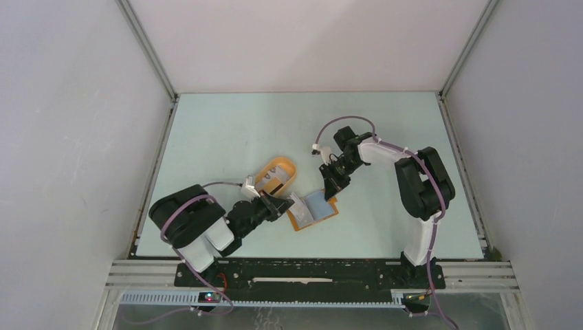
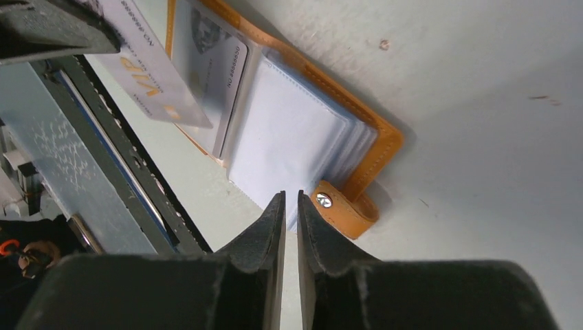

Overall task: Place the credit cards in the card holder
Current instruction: Insert the credit card into the card holder.

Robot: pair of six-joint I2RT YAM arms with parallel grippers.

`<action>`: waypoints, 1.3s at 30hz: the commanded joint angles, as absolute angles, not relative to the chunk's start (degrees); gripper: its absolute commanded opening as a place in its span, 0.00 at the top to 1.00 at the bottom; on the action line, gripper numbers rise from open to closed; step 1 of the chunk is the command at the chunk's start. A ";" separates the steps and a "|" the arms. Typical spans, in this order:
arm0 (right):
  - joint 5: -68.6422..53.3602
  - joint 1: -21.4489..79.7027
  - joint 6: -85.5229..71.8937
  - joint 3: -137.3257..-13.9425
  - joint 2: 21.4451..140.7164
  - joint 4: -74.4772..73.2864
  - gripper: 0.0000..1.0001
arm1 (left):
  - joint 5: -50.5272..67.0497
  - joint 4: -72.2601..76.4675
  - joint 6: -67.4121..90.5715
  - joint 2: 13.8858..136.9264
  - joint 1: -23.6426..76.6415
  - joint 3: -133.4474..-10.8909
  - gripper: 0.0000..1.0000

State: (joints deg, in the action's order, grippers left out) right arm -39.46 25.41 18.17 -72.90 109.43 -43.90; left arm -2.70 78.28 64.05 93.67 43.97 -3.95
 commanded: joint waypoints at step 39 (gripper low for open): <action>-34.72 28.47 19.86 -77.08 114.16 -47.97 0.85 | -7.07 86.84 74.88 108.03 48.06 -8.72 1.00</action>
